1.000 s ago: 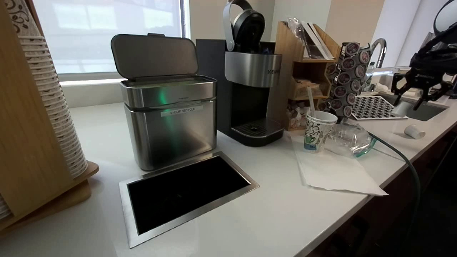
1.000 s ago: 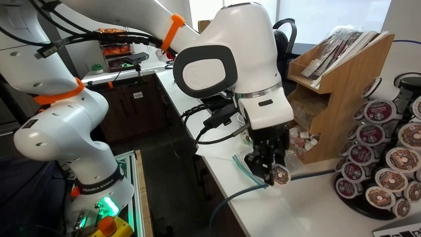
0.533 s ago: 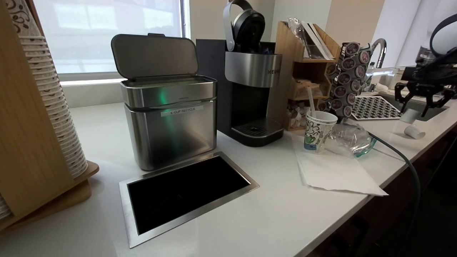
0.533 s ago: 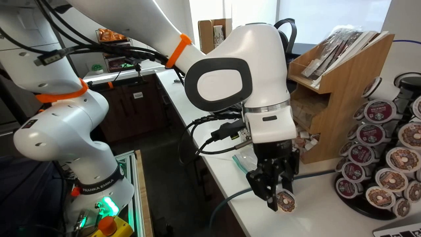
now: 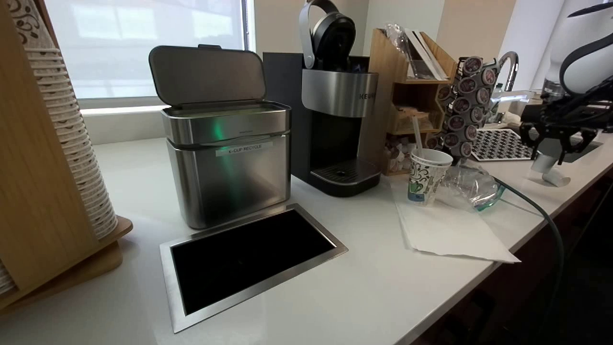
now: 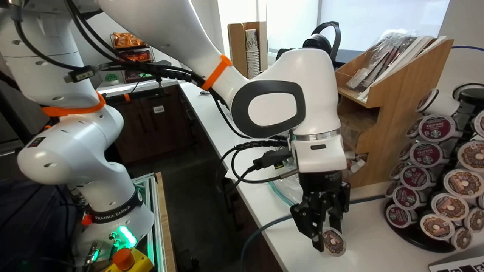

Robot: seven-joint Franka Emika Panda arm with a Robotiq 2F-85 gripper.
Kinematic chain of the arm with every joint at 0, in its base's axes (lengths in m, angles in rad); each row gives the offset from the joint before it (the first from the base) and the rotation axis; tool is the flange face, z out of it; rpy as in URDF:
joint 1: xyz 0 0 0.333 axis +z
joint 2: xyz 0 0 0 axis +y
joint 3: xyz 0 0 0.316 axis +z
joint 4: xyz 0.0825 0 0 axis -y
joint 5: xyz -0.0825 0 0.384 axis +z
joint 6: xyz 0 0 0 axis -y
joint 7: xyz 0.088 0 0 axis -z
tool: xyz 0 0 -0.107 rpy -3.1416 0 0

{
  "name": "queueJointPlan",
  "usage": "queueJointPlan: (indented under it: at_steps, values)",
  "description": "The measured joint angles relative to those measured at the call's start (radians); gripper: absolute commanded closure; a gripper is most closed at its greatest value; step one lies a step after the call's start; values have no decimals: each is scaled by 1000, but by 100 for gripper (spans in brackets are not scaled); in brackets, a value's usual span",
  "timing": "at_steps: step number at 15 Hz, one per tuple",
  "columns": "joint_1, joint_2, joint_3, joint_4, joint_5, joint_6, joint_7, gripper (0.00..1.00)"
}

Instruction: Remove the white container from the coffee making machine, put it on the countertop, pick up the paper cups and put them on the coffee making machine

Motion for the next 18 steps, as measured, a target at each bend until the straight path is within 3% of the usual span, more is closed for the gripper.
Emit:
queueJointPlan:
  at_steps: [10, 11, 13, 15, 18]
  values:
    - [80, 126, -52, 79, -12, 0, 14, 72]
    - [86, 136, -57, 85, -12, 0, 16, 22]
    - [101, 152, -69, 93, -13, 0, 19, 16]
    - [113, 165, -80, 102, -13, 0, 22, 2]
    - [125, 176, -91, 113, -13, 0, 24, 0]
